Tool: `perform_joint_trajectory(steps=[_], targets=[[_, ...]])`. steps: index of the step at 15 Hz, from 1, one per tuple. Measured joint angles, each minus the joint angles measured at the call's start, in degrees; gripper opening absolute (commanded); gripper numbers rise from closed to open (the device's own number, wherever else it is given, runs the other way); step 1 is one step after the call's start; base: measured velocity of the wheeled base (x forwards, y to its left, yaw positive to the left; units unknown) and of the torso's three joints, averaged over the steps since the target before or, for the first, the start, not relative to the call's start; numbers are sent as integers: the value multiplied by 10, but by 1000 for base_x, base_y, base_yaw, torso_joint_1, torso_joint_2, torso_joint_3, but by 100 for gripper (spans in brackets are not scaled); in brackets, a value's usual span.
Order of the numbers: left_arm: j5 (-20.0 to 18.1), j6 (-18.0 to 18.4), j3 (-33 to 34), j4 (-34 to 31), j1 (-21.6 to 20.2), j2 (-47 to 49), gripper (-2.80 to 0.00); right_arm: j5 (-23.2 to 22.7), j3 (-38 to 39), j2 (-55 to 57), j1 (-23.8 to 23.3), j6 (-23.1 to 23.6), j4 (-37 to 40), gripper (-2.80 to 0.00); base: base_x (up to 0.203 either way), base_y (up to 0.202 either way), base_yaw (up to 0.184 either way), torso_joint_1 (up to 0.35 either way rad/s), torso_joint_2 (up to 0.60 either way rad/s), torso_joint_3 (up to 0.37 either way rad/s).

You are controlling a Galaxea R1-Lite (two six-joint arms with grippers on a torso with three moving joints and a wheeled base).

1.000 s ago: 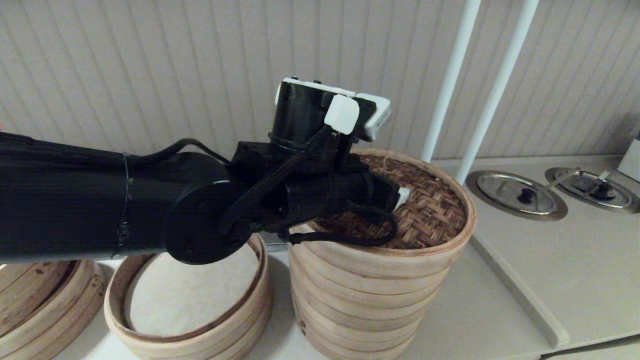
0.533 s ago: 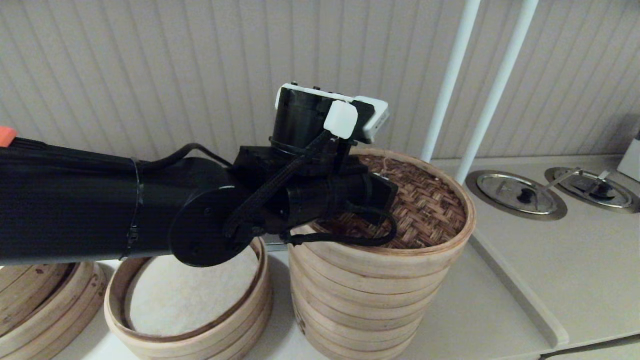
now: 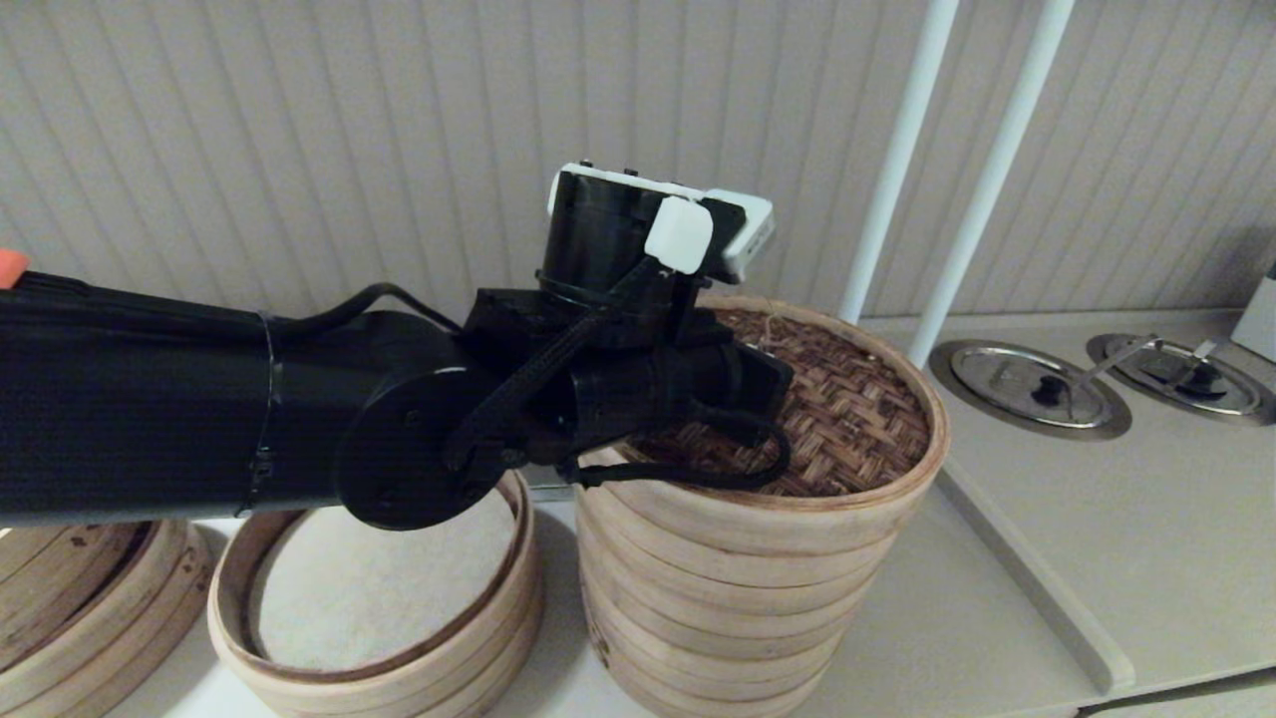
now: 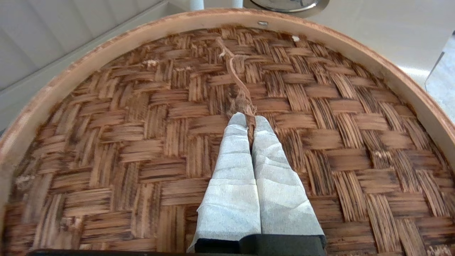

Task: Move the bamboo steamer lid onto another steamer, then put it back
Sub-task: Pick up the steamer

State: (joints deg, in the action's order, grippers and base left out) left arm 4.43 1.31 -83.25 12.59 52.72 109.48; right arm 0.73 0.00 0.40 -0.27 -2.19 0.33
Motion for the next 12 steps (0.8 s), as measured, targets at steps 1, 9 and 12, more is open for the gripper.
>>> perform_joint_trajectory(steps=[1,9,12], targets=[[1,-1,-1,0,0,-1,-280,0,0,0,0,0,0,-280,0,0,0,0,0,0],[17,-1,-3,34,0,-6,-280,0,0,0,0,0,0,-280,0,0,0,0,0,0],[34,-1,-3,39,1,-7,-280,0,0,0,0,0,0,-280,0,0,0,0,0,0]])
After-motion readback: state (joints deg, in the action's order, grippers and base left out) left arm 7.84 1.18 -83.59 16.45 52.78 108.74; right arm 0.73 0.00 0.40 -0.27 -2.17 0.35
